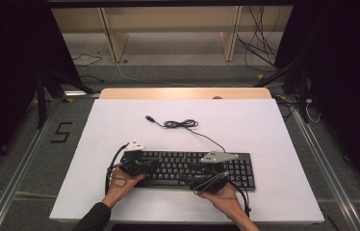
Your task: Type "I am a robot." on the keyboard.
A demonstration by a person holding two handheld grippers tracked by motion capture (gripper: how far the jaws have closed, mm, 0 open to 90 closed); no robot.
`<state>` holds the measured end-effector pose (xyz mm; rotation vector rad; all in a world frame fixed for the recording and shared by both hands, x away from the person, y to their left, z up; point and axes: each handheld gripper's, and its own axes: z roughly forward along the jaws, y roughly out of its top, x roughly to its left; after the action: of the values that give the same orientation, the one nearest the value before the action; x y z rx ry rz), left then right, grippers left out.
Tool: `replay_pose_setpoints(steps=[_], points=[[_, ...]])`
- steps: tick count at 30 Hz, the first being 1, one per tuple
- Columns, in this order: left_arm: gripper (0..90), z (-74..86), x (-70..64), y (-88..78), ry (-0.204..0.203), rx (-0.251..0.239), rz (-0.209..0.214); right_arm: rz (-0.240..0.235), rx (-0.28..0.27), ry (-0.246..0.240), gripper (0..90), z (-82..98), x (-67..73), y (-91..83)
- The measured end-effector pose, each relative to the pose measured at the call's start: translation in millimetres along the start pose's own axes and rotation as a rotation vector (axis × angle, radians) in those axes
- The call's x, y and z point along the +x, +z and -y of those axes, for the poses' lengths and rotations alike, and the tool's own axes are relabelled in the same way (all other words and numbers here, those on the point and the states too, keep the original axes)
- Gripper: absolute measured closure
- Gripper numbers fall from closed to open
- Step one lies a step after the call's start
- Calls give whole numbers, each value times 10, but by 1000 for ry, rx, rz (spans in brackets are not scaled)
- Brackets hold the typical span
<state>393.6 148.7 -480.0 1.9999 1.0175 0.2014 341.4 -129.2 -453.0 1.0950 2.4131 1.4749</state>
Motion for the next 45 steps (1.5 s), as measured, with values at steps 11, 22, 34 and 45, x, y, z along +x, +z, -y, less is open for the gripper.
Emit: replay_pose_setpoints(steps=[11,22,34,45], points=[[891,27,-10,36,5,20,5,6,-11,4,372,-2,-3,-41],[891,31,-48,34,19,17,-19,14,-8,3,372,7,-5,-50],[821,-6,-34,-150,-19,-51,-1,20,-12,6,372,0,-22,-55],[626,12,-13,-339,-43,-116,63,29,-10,3,375,-2,-37,-52]])
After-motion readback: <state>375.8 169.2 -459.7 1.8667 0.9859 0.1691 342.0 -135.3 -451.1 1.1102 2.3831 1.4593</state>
